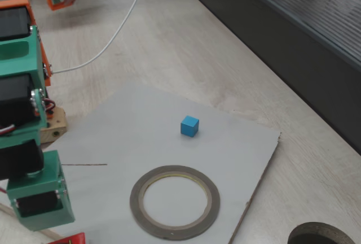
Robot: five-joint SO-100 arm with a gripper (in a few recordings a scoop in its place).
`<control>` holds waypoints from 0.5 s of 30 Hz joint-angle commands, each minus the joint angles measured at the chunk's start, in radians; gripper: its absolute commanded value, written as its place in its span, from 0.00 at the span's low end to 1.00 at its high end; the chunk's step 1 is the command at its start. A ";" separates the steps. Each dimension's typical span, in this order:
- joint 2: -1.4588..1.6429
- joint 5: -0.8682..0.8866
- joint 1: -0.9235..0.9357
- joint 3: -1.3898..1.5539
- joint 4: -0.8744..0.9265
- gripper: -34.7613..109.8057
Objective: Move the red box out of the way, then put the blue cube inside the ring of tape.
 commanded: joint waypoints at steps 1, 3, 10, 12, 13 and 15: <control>0.026 0.006 -0.023 -0.017 0.014 0.24; 0.034 0.006 -0.078 -0.017 0.032 0.24; 0.074 0.008 -0.104 -0.015 0.118 0.24; 0.074 0.008 -0.104 -0.015 0.126 0.24; 0.075 0.006 -0.104 -0.015 0.126 0.24; 0.077 0.005 -0.107 -0.015 0.127 0.24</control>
